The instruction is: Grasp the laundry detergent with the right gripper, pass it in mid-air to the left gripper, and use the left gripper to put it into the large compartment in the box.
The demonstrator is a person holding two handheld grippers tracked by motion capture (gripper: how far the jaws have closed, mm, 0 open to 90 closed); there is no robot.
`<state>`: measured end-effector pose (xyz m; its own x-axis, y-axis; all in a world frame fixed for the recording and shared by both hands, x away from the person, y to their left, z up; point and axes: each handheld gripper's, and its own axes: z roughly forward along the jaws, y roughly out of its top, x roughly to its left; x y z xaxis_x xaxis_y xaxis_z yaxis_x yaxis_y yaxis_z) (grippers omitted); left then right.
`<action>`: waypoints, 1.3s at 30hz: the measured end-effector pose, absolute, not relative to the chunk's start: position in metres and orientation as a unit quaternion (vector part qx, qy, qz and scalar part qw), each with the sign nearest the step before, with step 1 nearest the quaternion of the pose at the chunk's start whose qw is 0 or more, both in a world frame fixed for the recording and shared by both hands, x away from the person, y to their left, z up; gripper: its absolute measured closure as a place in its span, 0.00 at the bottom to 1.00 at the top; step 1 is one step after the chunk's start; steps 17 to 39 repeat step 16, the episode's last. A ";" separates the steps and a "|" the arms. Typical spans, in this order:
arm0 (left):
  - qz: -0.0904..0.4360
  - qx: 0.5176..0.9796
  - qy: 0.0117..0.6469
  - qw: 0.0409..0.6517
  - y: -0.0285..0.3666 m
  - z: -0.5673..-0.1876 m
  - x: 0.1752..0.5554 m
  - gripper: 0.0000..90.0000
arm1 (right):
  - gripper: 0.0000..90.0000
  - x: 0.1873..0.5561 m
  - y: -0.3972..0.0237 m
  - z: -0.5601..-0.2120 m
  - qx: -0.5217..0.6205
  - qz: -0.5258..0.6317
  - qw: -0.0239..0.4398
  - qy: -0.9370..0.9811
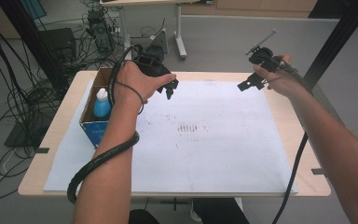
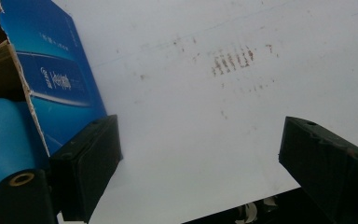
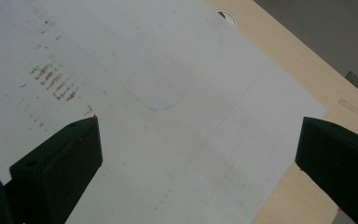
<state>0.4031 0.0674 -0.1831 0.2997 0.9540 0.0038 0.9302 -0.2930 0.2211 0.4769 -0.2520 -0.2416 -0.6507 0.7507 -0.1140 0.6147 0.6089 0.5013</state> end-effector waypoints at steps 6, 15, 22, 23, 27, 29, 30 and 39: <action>0.066 0.802 0.587 0.089 0.065 -0.184 0.404 0.15 | 0.00 0.477 -0.251 -0.241 0.385 0.214 0.159 0.883; 0.066 0.804 0.585 0.090 0.060 -0.187 0.408 0.15 | 0.00 0.477 -0.255 -0.242 0.386 0.215 0.159 0.883; 0.066 0.804 0.584 0.090 0.059 -0.187 0.408 0.15 | 0.00 0.478 -0.255 -0.242 0.386 0.215 0.158 0.883; 0.066 0.804 0.584 0.090 0.059 -0.187 0.408 0.15 | 0.00 0.478 -0.255 -0.242 0.386 0.215 0.158 0.883; 0.066 0.804 0.584 0.090 0.059 -0.187 0.408 0.15 | 0.00 0.478 -0.255 -0.242 0.386 0.215 0.158 0.883; 0.066 0.804 0.584 0.090 0.059 -0.187 0.408 0.15 | 0.00 0.478 -0.255 -0.242 0.386 0.215 0.158 0.883; 0.066 0.804 0.584 0.090 0.059 -0.187 0.408 0.15 | 0.00 0.478 -0.255 -0.242 0.386 0.215 0.158 0.883; 0.066 0.804 0.584 0.090 0.059 -0.187 0.408 0.15 | 0.00 0.478 -0.255 -0.242 0.386 0.215 0.158 0.883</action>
